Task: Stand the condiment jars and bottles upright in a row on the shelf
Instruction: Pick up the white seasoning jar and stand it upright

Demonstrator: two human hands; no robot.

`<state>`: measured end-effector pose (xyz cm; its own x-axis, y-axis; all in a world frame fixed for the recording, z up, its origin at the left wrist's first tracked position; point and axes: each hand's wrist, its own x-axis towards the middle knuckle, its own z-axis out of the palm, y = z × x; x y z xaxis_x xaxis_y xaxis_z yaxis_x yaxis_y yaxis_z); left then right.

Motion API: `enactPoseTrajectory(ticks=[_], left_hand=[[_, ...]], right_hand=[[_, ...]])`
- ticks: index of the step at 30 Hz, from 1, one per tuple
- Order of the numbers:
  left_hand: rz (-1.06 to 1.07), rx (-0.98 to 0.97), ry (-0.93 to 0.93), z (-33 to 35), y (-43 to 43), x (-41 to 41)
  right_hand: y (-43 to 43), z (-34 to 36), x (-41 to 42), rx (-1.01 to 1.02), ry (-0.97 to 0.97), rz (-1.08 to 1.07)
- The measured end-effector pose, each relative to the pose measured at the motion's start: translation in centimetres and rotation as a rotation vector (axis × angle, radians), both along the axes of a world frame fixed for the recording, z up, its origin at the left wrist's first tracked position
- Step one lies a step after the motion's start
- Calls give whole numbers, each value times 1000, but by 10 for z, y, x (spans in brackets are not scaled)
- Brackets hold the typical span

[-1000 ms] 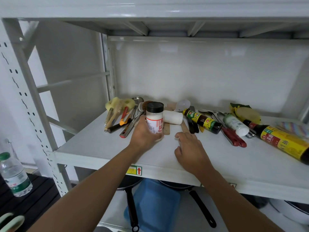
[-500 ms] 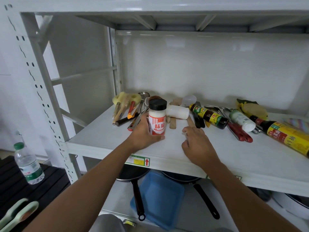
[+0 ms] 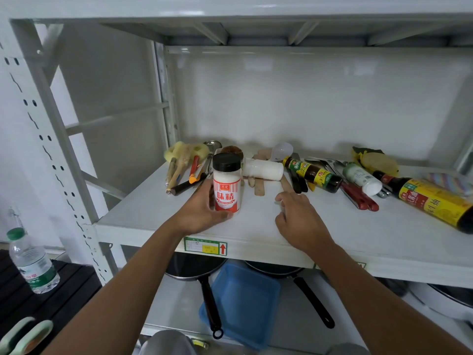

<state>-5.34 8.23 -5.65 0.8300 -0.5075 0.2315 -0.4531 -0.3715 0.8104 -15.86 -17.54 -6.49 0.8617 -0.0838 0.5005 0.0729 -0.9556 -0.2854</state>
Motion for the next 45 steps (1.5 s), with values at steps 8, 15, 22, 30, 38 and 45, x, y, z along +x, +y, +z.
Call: enactPoseTrajectory(ticks=[8,15,22,30,38,45], left_hand=[[28,18,-55,0,-7,-5],[34,29,-54,5,-3,-6],[34,12,-37,1,-4,-4],[35,19,-35,4,-4,-4],[42,-14,-33,2,-4,-6],[66,-5,-12,4,-3,-7]], right_hand=[[0,1,-3,-17,-43,-32],[4,3,-2,11,-26,-35],[0,1,2,43,-17,52],[-4,-1,8,125,-17,84],[-4,-2,6,102,-9,61],[-1,0,3,77,-17,60]])
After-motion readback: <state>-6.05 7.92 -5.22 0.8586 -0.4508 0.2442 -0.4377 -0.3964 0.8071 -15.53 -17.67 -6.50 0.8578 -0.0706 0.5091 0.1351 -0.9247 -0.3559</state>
